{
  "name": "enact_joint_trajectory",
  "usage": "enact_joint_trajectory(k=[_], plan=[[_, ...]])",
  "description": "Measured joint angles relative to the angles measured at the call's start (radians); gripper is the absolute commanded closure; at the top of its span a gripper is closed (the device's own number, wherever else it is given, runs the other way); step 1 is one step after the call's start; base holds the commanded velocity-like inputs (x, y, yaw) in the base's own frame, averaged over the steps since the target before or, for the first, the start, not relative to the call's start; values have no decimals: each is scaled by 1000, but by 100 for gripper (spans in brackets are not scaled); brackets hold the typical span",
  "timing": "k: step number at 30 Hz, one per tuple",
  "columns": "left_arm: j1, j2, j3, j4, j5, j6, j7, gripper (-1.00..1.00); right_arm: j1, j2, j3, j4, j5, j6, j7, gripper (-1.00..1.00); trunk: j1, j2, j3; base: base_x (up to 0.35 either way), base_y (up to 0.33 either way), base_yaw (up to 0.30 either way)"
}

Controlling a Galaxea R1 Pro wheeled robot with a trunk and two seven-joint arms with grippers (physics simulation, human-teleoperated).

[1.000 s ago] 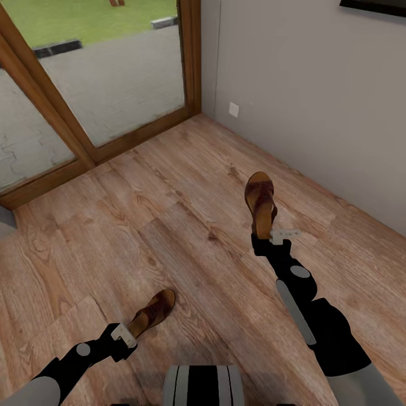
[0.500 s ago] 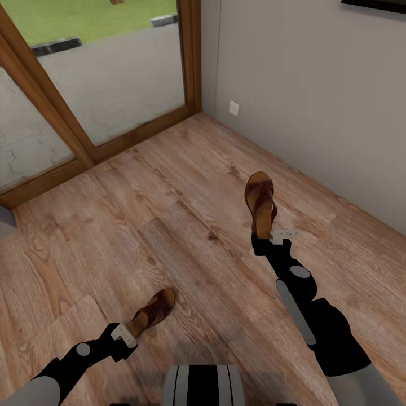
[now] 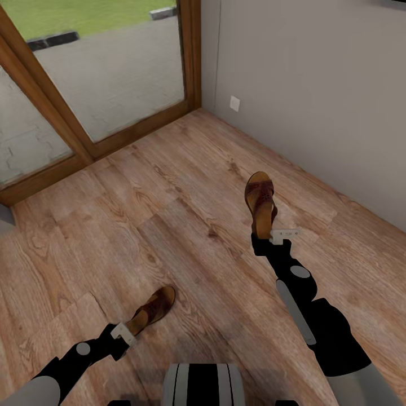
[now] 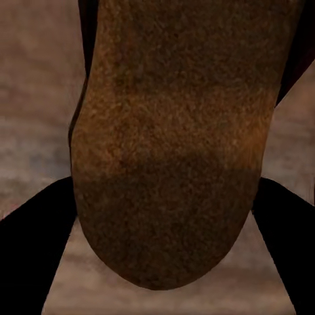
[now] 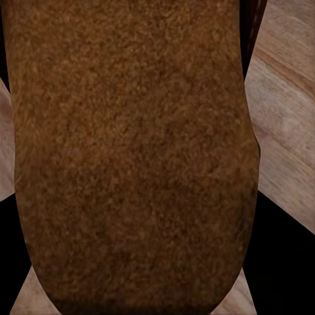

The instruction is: Pick up the two gym shoes and the two sandals from the corridor floor and place them onto the hallstand (shoe rack) in the corridor, making sure they are on the rack and not on the floor. Arrange them so the two gym shoes are next to each other and the two sandals are next to each other.

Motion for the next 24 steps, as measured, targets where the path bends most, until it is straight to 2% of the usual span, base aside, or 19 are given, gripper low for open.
enact_joint_trajectory(k=[24], plan=[[0,1,0,-2,3,0,1,100,0,0,0,0,1,0,0,100,0,0,0,0,0,0]])
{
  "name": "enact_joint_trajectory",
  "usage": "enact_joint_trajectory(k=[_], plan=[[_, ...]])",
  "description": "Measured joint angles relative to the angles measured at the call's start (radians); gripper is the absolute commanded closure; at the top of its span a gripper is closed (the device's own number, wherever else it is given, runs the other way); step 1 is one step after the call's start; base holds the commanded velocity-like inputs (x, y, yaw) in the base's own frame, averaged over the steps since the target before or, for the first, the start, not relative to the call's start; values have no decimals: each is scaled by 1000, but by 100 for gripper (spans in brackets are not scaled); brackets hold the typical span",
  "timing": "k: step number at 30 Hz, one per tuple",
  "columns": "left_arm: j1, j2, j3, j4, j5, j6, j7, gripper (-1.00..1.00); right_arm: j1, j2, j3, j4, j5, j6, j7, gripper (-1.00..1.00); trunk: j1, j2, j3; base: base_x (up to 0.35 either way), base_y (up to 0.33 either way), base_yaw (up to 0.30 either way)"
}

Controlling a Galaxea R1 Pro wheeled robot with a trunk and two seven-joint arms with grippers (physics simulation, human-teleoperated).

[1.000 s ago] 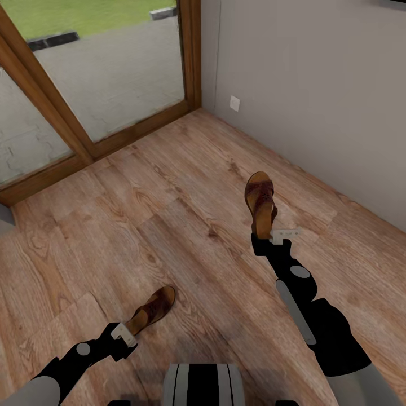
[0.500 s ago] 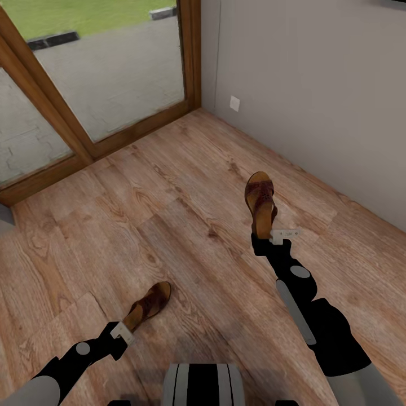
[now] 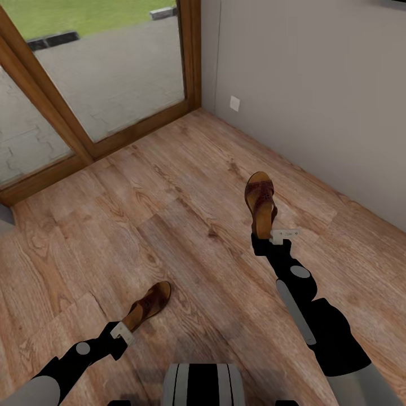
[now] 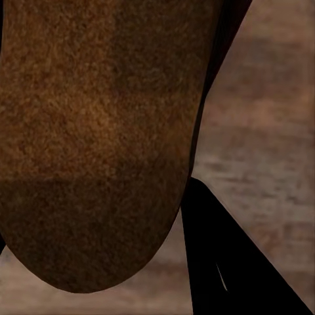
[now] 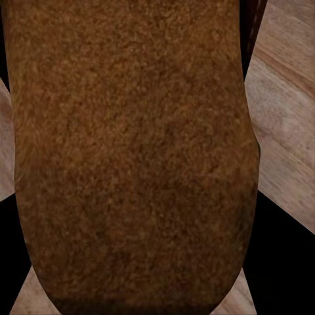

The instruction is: Pick up the two gym shoes and the two sandals from the corridor floor and place them onto the hallstand (shoe rack) in the corridor, making sure they are on the rack and not on the floor. Arrange them so the two gym shoes are next to each other and the two sandals are next to each other.

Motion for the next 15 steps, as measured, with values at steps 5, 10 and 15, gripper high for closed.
enact_joint_trajectory(k=[5,10,15], plan=[[0,0,0,0,0,0,0,100,0,0,0,0,-1,0,0,100,0,0,0,0,0,0],[-1,0,1,0,1,1,0,100,0,0,0,-1,1,0,0,100,-2,1,19,0,0,0],[-1,0,2,-1,1,2,-1,100,0,0,0,0,1,0,0,100,-5,2,39,0,0,0]])
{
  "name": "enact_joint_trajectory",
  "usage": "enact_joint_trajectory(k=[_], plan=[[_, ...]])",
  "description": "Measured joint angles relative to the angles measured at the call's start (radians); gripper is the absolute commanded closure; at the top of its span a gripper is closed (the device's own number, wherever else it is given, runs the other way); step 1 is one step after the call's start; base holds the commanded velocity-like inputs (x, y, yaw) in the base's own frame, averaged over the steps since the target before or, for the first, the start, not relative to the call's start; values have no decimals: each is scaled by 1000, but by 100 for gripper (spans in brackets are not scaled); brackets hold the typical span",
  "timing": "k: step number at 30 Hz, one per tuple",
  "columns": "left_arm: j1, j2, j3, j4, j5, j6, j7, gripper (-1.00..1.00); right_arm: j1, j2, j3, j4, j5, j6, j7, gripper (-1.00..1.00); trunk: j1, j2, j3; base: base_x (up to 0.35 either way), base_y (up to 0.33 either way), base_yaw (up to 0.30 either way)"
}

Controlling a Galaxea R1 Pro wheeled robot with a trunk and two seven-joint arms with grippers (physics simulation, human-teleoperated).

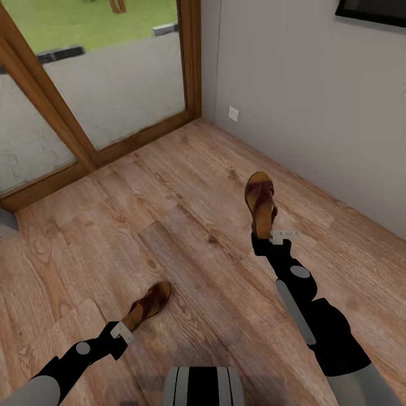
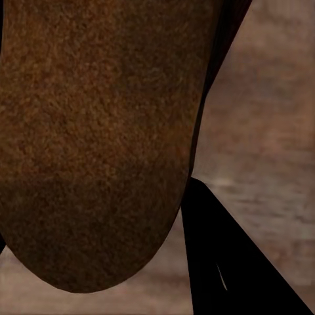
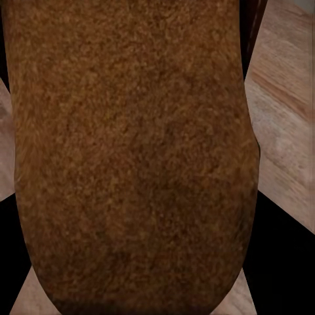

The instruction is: Pick up the two gym shoes and the two sandals from the corridor floor and place them onto the hallstand (shoe rack) in the corridor, making sure they are on the rack and not on the floor. Arrange them so the two gym shoes are next to each other and the two sandals are next to each other.

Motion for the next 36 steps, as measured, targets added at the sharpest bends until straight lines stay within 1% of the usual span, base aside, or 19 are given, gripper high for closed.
enact_joint_trajectory(k=[5,6,10,12,15,25,28,31,34,36], plan=[[-2,-2,1,-16,2,2,-2,100,0,0,1,0,0,0,0,100,-2,1,19,0,0,0],[-4,-6,1,-38,7,5,-3,100,0,0,1,0,1,-1,0,100,-3,1,23,0,0,0],[-1,17,2,-36,7,10,-1,100,0,0,2,0,0,2,-1,100,-3,2,23,0,0,0],[0,6,1,-36,8,10,-1,100,0,0,2,0,0,3,-1,100,-3,2,23,0,0,0],[0,-4,2,-36,8,11,-1,100,0,0,2,0,0,3,0,100,-3,2,23,0,0,0],[0,-12,2,-37,8,12,-1,100,0,0,2,-1,-1,3,2,100,-3,2,23,0,0,0],[0,-14,3,-52,10,14,-4,100,0,0,1,-1,0,3,1,100,-3,2,23,0,0,0],[0,-22,4,-69,13,16,-5,100,0,0,2,-1,0,3,1,100,-3,2,23,0,0,0],[0,-33,5,-86,24,18,-5,100,0,0,2,-1,0,3,1,100,-3,2,23,0,0,0],[0,-45,6,-98,45,20,-4,100,0,0,2,-1,0,3,1,100,-3,2,23,0,0,0]])
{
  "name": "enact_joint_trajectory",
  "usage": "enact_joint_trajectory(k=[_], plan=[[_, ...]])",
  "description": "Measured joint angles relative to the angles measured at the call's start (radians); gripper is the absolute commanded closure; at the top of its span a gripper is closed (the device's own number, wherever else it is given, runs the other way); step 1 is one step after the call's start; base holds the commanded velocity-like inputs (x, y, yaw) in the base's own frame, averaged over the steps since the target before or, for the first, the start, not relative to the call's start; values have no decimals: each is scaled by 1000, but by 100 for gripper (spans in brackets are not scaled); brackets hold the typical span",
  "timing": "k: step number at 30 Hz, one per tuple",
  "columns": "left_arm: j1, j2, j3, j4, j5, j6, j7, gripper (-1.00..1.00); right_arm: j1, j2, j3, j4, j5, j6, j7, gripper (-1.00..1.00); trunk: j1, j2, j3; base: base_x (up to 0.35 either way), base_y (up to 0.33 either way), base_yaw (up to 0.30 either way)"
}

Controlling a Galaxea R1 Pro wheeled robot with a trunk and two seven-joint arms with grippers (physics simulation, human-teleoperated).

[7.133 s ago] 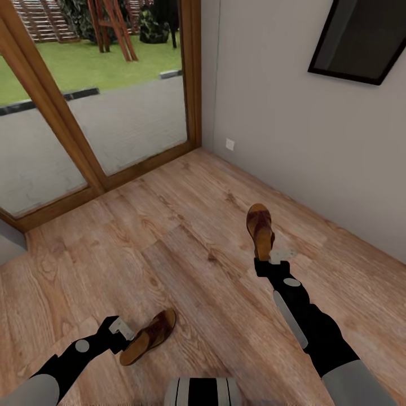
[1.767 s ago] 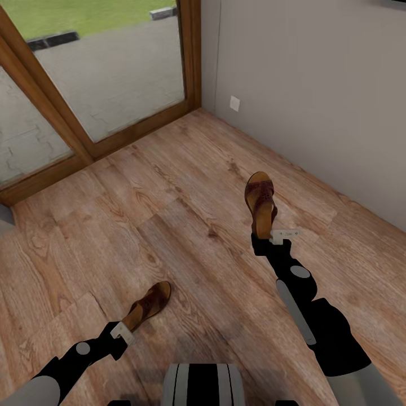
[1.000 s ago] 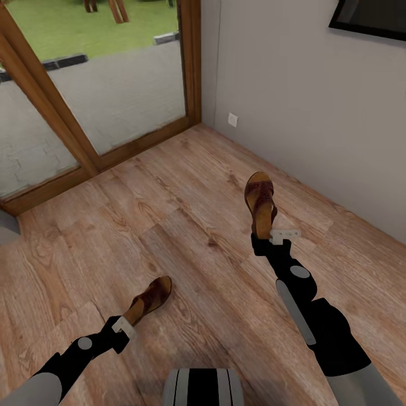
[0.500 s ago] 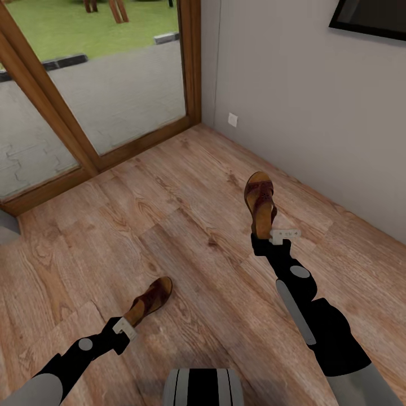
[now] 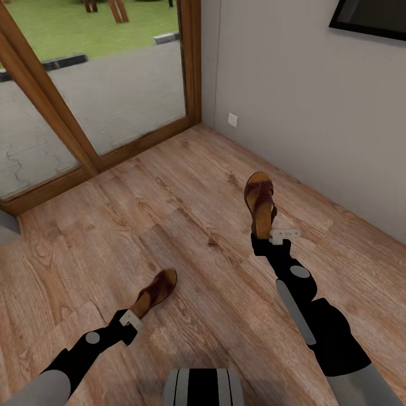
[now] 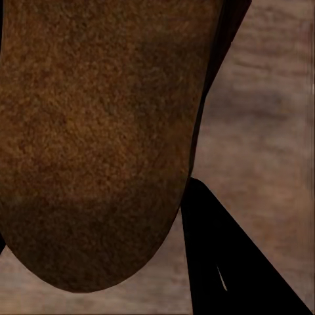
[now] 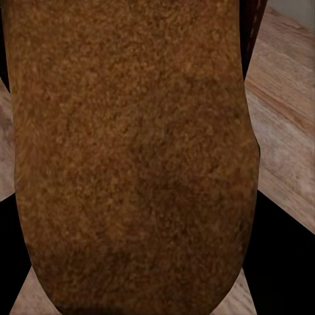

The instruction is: Pick up the two gym shoes and the two sandals from the corridor floor and place them onto the hallstand (shoe rack) in the corridor, making sure they are on the rack and not on the floor. Arrange them so the two gym shoes are next to each other and the two sandals are next to each other.

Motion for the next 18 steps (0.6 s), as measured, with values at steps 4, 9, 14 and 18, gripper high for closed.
enact_joint_trajectory(k=[4,9,14,18], plan=[[-1,-23,0,-23,40,25,1,100,0,0,0,0,0,0,0,100,0,0,0,0,0,0],[-1,-66,0,-494,300,256,5,100,0,0,0,0,1,0,-1,100,0,0,0,0,0,0],[-1,-104,0,-595,339,282,4,100,0,0,0,0,0,0,-1,100,0,0,0,0,0,0],[0,-115,-1,-631,425,288,4,100,0,0,0,0,0,0,-1,100,0,0,0,0,0,0]])
